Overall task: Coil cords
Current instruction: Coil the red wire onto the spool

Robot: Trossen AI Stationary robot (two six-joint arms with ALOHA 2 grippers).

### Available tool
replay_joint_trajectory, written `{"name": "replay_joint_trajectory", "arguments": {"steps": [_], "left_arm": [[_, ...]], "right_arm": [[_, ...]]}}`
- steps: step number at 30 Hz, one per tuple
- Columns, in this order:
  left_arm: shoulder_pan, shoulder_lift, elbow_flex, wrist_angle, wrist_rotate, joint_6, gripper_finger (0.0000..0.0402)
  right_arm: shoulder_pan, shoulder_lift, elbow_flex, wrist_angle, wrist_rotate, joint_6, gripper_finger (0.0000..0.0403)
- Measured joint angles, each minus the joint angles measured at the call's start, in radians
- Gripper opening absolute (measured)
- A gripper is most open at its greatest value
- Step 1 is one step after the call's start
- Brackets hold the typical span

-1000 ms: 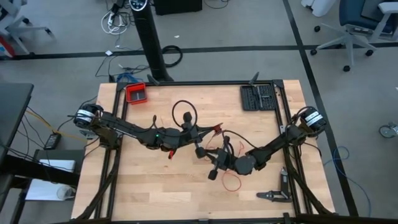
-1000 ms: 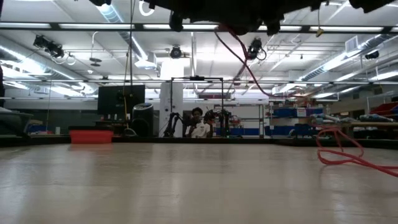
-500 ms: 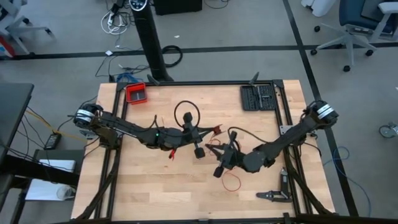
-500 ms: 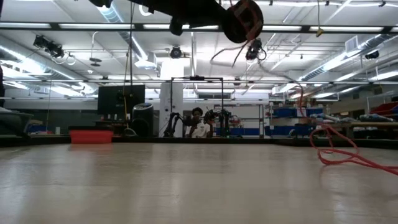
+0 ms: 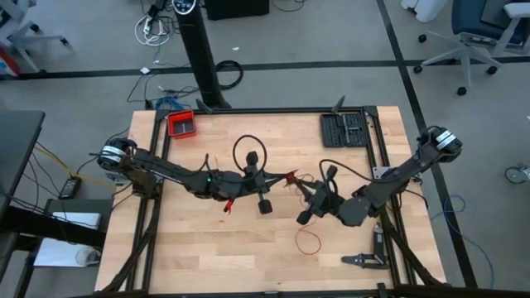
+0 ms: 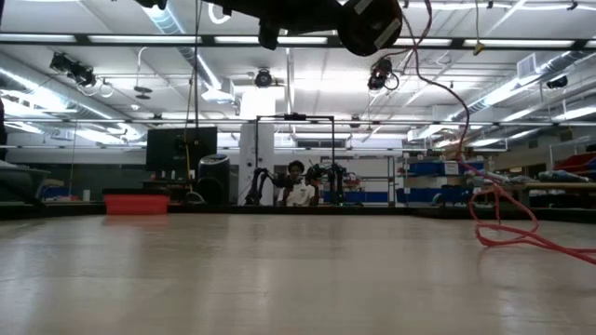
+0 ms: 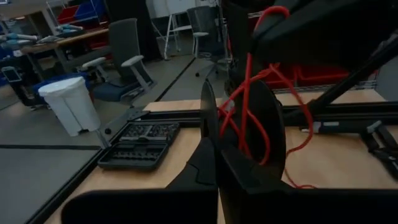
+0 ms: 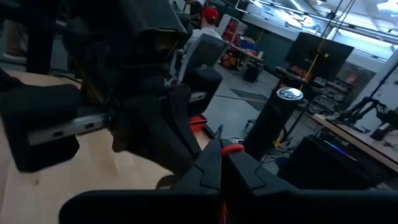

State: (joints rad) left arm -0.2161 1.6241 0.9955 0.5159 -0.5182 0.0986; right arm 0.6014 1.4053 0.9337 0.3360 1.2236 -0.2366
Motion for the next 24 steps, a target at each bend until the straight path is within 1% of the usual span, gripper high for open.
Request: {"name": "replay_joint_trajectory", "arguments": {"steps": [4,7,10,13,15,17,21,24], "left_arm": [[0.0,-0.024,0.0,-0.025,0.006,0.01,0.0001],[0.0,-0.064,-0.001,-0.064,0.02,0.028,0.0001],[0.0,-0.106,-0.002,-0.123,0.073,0.025,0.0001],[0.0,-0.135,-0.003,-0.172,0.149,0.015,0.0],[0.0,-0.142,-0.003,-0.183,0.179,-0.004,0.0],[0.0,-0.142,-0.003,-0.172,0.197,-0.009,0.0],[0.001,-0.142,-0.003,-0.141,0.217,-0.027,0.0],[0.001,-0.142,-0.003,-0.141,0.216,-0.028,0.0]], "right_arm": [[0.033,-0.018,0.0,-0.098,0.022,0.064,0.0002],[0.052,-0.021,0.0,-0.23,0.083,0.159,0.001],[0.063,-0.02,0.0,-0.376,0.129,0.297,0.0023],[0.064,-0.019,0.0,-0.508,0.124,0.466,0.0039],[0.056,-0.018,0.0,-0.563,0.101,0.571,0.0048],[0.042,-0.018,-0.016,-0.573,0.062,0.643,0.0054],[0.021,-0.018,-0.074,-0.551,-0.009,0.739,0.0059],[0.025,-0.017,-0.13,-0.521,-0.019,0.814,0.0057]]}}
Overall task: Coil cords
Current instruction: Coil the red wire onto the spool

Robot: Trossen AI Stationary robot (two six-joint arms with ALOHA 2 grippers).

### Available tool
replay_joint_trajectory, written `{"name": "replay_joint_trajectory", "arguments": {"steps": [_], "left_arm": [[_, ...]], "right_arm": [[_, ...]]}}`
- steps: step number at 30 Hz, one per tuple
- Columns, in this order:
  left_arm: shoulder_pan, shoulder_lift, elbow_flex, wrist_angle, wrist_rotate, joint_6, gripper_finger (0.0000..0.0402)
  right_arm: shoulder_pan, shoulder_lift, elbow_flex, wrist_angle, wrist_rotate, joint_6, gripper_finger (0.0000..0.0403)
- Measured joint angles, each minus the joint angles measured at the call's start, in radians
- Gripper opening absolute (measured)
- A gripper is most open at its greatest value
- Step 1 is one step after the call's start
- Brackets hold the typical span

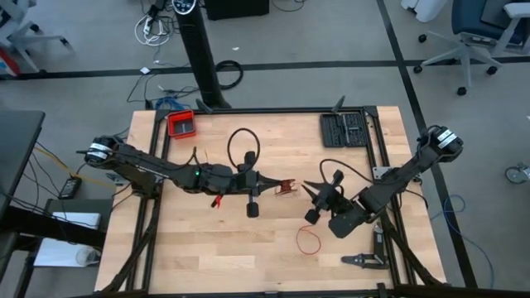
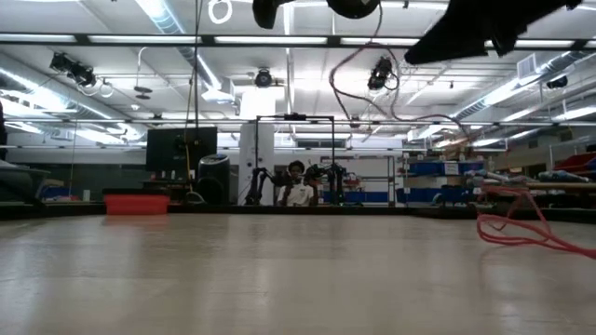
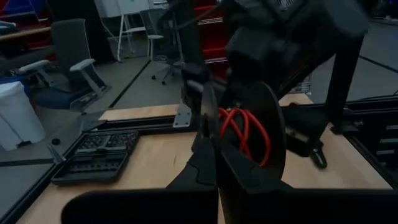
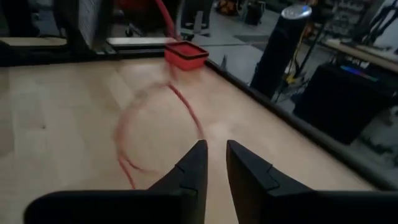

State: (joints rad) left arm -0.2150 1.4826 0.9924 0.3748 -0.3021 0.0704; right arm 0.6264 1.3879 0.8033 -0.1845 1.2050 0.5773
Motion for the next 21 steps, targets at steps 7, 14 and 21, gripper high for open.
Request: {"name": "replay_joint_trajectory", "arguments": {"steps": [7,14,21], "left_arm": [[0.01,0.0,0.0,-0.006,-0.026,0.001,0.0003],[0.015,0.004,0.0,-0.008,-0.027,-0.004,0.0004],[0.015,0.005,0.0,-0.008,-0.027,-0.009,0.0005]], "right_arm": [[0.041,0.0,-0.114,0.232,-0.046,0.033,0.0054],[0.06,0.0,-0.14,0.315,-0.038,-0.003,0.0055],[0.031,0.0,-0.141,0.332,-0.024,-0.049,0.0056]]}}
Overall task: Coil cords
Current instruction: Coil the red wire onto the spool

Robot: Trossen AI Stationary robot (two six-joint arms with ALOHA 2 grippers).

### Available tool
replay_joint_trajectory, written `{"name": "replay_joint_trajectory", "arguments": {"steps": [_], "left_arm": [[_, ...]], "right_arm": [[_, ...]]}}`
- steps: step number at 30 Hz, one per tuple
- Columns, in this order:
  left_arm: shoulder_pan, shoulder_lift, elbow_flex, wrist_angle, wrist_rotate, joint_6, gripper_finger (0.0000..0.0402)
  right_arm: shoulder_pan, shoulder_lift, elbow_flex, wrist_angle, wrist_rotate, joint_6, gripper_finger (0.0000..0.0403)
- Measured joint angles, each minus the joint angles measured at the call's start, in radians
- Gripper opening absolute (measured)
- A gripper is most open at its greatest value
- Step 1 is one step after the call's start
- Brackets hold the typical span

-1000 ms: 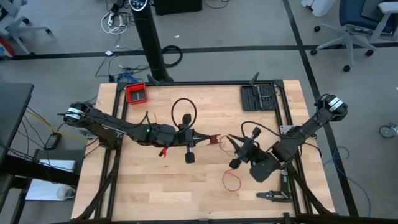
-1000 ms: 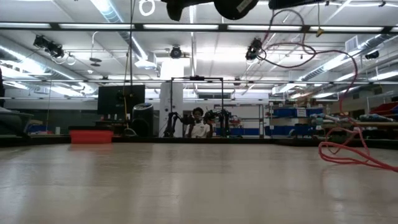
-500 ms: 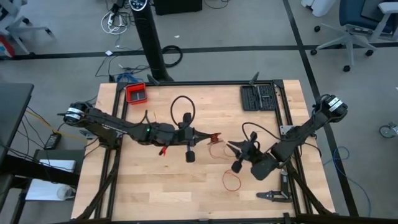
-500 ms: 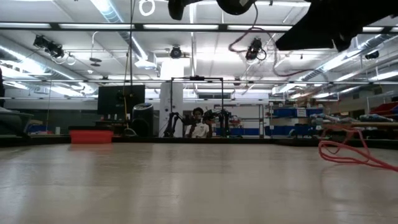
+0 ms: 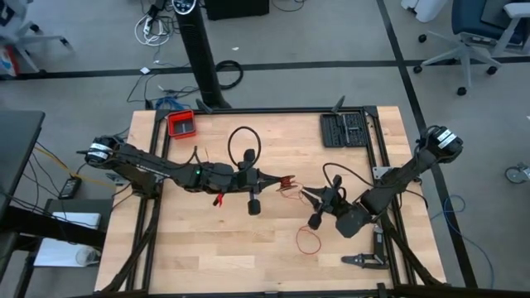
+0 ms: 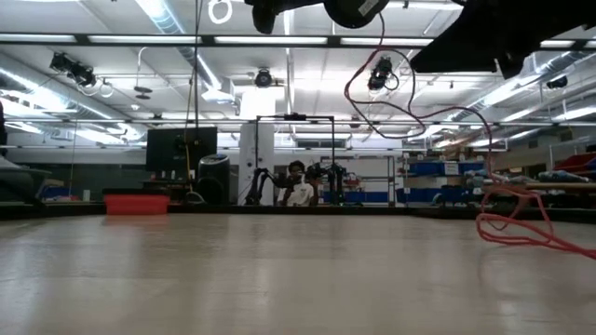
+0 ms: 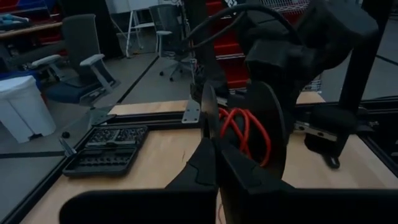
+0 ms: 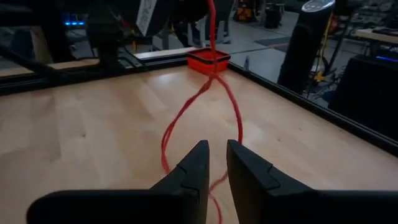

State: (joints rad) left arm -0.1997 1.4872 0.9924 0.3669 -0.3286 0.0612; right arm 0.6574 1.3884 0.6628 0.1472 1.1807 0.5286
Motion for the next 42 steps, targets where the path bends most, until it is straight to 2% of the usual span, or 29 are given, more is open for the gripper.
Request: {"name": "replay_joint_trajectory", "arguments": {"steps": [4,12,17,21,42], "left_arm": [[0.0,0.0,0.0,0.001,0.0,0.0,0.0005],[0.0,0.0,0.0,0.001,0.0,0.0,0.0005],[0.0,0.0,0.0,-0.001,0.0,0.0,0.0005],[0.0,0.0,0.0,-0.004,0.0,0.0,0.0005],[0.0,0.0,0.0,0.009,0.0,-0.021,0.0005]], "right_arm": [[-0.03,0.0,0.0,0.041,-0.036,-0.057,0.006],[-0.051,0.0,0.0,0.173,-0.029,-0.247,0.0059],[-0.028,0.0,0.0,0.29,-0.072,-0.463,0.0059],[-0.008,0.0,0.0,0.33,-0.012,-0.587,0.0058],[-0.117,0.001,0.0,0.239,-0.11,-0.592,0.0054]]}}
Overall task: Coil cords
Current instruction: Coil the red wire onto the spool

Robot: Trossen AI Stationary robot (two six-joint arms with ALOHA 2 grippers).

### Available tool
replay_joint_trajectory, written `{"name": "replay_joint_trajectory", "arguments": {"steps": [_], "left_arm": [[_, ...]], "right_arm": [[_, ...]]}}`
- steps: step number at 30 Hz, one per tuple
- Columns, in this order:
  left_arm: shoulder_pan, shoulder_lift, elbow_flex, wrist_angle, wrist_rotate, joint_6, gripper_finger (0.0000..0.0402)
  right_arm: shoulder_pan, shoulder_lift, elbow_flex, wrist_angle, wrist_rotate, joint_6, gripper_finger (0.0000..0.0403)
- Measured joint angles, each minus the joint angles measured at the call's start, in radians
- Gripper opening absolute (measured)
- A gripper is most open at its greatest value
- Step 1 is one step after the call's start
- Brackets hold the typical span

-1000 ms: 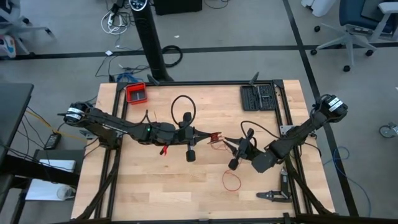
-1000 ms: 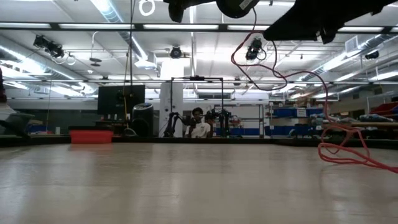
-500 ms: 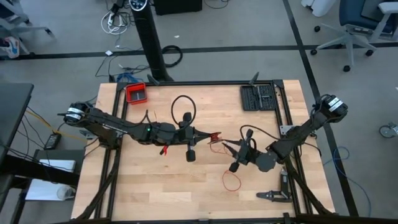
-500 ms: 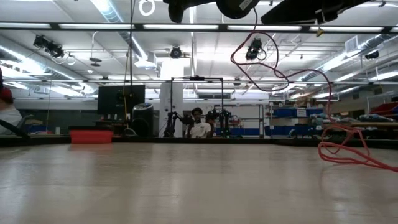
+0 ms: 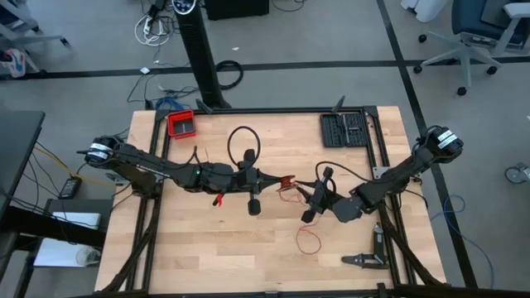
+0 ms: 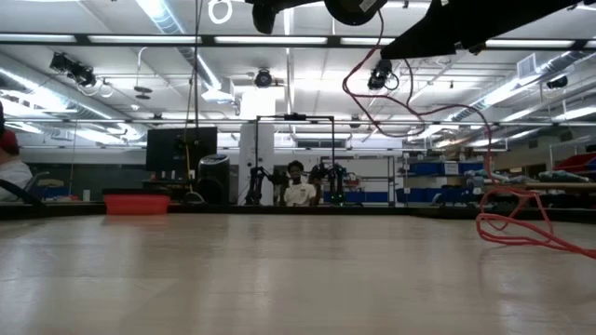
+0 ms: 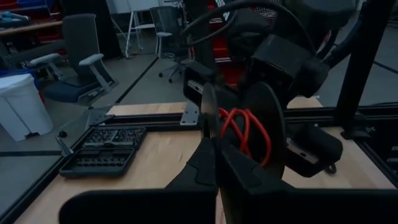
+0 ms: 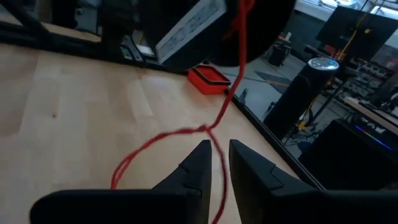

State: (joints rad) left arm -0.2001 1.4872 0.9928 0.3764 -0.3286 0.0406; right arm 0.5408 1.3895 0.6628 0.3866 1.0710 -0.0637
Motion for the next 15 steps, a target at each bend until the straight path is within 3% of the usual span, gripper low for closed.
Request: {"name": "replay_joint_trajectory", "arguments": {"steps": [9,15], "left_arm": [[0.0,0.0,0.0,0.003,0.0,-0.001,0.0005],[0.0,0.0,0.0,0.002,0.0,-0.001,0.0005]], "right_arm": [[-0.003,0.0,0.0,-0.001,-0.048,-0.07,0.0058],[-0.005,0.0,0.0,0.0,-0.048,-0.07,0.0029]]}}
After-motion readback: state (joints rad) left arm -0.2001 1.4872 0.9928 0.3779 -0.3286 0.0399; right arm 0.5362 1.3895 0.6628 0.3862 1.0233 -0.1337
